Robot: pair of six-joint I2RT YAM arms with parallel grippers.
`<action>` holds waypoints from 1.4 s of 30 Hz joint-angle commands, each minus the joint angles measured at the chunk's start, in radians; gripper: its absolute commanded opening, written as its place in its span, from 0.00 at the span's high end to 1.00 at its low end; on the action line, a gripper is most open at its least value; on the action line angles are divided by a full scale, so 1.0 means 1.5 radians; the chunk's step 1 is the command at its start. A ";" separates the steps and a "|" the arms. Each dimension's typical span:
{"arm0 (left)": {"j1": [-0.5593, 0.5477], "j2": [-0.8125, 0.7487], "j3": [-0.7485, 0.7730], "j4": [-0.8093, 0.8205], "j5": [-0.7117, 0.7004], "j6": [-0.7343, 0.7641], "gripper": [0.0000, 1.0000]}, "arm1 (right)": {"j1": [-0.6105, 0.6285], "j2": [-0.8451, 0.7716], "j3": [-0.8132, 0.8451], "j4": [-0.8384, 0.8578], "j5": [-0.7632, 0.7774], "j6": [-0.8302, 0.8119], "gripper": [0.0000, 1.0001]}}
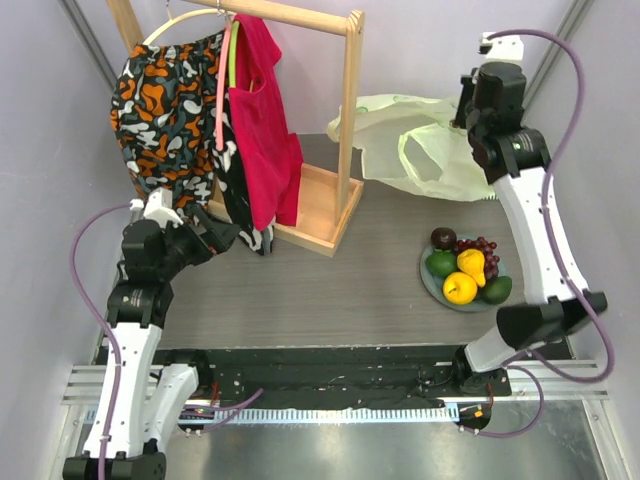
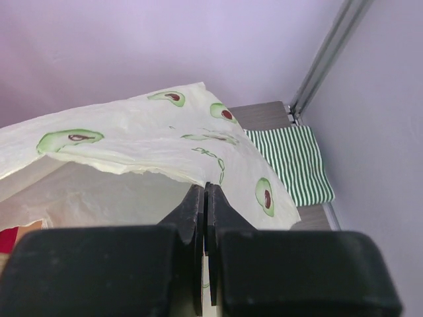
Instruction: Place the fruits into the plastic bag
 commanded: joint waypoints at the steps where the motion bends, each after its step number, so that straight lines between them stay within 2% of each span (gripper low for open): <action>1: -0.036 0.026 0.014 0.123 0.098 -0.050 0.00 | 0.009 -0.115 -0.070 0.011 0.040 0.010 0.99; 4: -0.084 0.050 0.033 0.158 0.091 -0.060 0.00 | 0.011 -0.180 -0.101 -0.016 0.068 0.008 0.99; 9: -0.228 0.111 0.079 0.214 0.033 -0.057 0.00 | 0.011 -0.265 -0.126 -0.046 0.159 -0.016 0.99; 13: -0.314 0.175 0.135 0.236 0.025 -0.039 0.00 | 0.012 -0.308 -0.132 -0.051 0.159 -0.016 0.99; 15: -0.350 0.209 0.166 0.236 0.021 -0.018 0.00 | 0.012 -0.327 -0.125 -0.061 0.122 -0.031 0.99; 19: -0.389 0.256 0.241 0.236 0.024 0.006 0.00 | 0.011 -0.357 -0.102 -0.085 -0.046 -0.033 0.99; 22: -0.397 0.277 0.262 0.237 0.018 0.011 0.00 | 0.011 -0.385 -0.097 -0.086 -0.122 -0.021 0.99; 29: -0.398 0.279 0.269 0.238 -0.012 0.042 0.00 | 0.011 -0.402 -0.114 -0.085 -0.340 0.087 0.99; 37: -0.398 0.289 0.262 0.240 -0.012 0.052 0.00 | 0.012 -0.396 -0.160 -0.064 -0.474 0.148 0.99; 42: -0.398 0.286 0.250 0.244 -0.068 0.092 0.00 | 0.012 -0.389 -0.174 -0.046 -0.527 0.176 0.99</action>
